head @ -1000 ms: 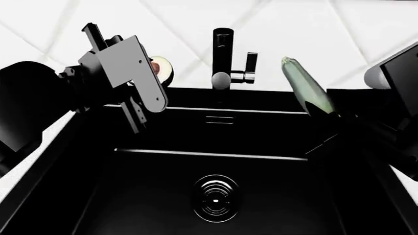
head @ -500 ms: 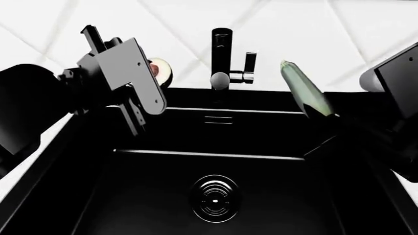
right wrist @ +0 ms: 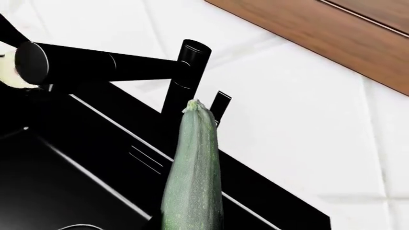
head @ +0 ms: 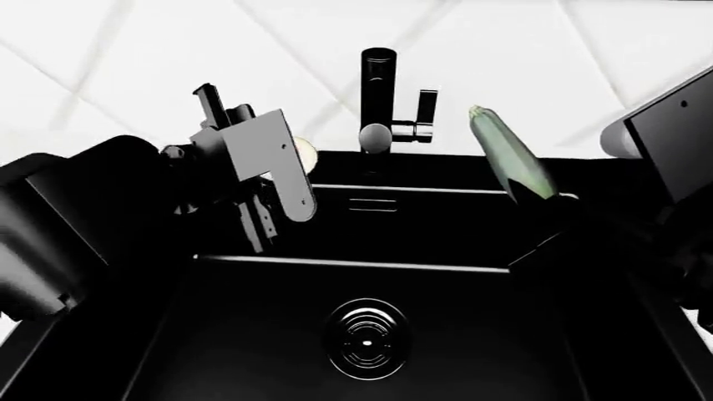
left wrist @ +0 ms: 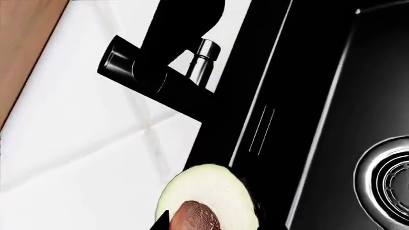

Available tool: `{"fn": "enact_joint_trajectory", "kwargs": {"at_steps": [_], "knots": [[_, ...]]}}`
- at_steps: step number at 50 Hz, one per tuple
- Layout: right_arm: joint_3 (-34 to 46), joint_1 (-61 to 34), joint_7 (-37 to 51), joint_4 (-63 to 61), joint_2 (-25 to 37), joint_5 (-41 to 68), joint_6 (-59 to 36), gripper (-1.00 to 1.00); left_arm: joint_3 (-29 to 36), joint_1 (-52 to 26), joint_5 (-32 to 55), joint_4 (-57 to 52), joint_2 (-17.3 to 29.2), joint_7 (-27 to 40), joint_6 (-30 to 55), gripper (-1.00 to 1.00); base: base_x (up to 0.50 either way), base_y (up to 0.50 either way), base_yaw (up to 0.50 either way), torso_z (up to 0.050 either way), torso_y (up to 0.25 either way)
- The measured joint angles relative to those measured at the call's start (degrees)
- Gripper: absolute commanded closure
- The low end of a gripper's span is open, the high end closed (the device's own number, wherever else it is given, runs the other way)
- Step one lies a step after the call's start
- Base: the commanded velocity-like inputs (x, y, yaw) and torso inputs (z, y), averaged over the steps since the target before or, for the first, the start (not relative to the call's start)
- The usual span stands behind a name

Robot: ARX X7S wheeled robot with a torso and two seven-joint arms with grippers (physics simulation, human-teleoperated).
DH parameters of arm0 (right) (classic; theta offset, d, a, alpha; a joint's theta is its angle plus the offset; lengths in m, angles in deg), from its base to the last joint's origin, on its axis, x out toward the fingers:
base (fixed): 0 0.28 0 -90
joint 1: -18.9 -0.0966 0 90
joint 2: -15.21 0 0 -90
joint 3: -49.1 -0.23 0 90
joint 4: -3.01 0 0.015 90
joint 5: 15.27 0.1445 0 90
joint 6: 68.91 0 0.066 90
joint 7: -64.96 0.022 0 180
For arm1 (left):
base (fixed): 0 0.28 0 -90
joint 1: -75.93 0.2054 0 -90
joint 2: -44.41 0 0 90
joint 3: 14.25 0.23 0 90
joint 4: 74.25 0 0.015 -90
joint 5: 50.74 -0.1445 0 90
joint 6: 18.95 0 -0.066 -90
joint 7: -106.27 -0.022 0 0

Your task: Pick up the fruits and vegetables and place them in the sink. Turn on the sink faucet to wash them. Then turn the sink off and put them in the tray.

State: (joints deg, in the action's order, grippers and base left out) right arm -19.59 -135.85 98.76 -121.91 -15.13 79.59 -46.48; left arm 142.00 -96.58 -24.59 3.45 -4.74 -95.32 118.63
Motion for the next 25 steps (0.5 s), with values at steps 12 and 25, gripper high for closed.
{"fn": "enact_joint_trajectory", "kwargs": {"at_steps": [12, 25], "knots": [[-0.3, 0.0, 0.2, -0.3, 0.6, 0.2, 0.6, 1.0, 3.2, 1.0, -2.1, 3.3, -2.8, -1.1, -1.3, 1.0, 0.0, 0.0, 0.0, 0.0, 0.001], [-0.2, 0.4, -0.1, -0.3, 0.8, -0.3, 1.1, 1.0, 6.3, 1.6, -4.0, 6.0, -5.7, -2.4, -2.5, 1.0, 0.0, 0.0, 0.0, 0.0, 0.0]]}}
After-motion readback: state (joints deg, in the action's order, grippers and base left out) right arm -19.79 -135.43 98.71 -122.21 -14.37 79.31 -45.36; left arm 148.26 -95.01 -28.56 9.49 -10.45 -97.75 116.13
